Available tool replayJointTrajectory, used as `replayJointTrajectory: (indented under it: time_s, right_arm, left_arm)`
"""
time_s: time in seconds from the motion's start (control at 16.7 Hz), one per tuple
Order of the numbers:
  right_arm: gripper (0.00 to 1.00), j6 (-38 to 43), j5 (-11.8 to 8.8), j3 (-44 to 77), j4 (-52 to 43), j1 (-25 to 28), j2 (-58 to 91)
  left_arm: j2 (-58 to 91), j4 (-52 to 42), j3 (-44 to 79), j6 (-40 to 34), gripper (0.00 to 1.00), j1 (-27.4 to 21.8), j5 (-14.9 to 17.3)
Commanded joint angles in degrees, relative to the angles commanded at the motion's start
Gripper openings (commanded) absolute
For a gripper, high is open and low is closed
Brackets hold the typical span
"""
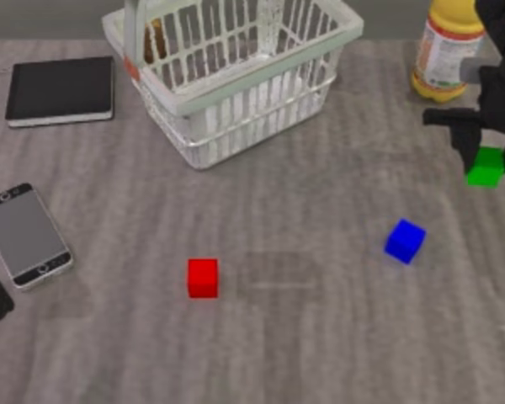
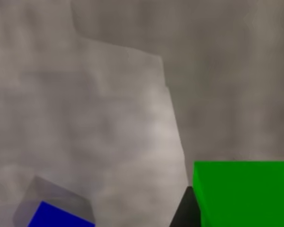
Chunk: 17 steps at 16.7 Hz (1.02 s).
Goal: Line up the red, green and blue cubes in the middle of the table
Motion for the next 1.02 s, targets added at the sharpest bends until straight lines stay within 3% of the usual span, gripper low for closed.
replayJointTrajectory:
  time_s: [0.18,0.66,0.78,1.02]
  right_arm:
    - [0.00,5.1,0.1,1.6,-1.2,5.6,0.6]
    - [0.00,25.9,0.2,5.5,-5.3,32.8,1.2]
    - [0.00,28.7,0.3,6.0,-5.5,35.7,0.8]
    - [0.00,29.3,0.4,6.1,-5.6,36.3,0.7]
  left_arm:
    - [0.0,0.0,0.0,0.0,1.00,0.0,0.0]
    - [0.0,0.0,0.0,0.0,1.00,0.0,0.0]
    - [0.0,0.0,0.0,0.0,1.00,0.0,0.0]
    - [0.0,0.0,0.0,0.0,1.00,0.0,0.0]
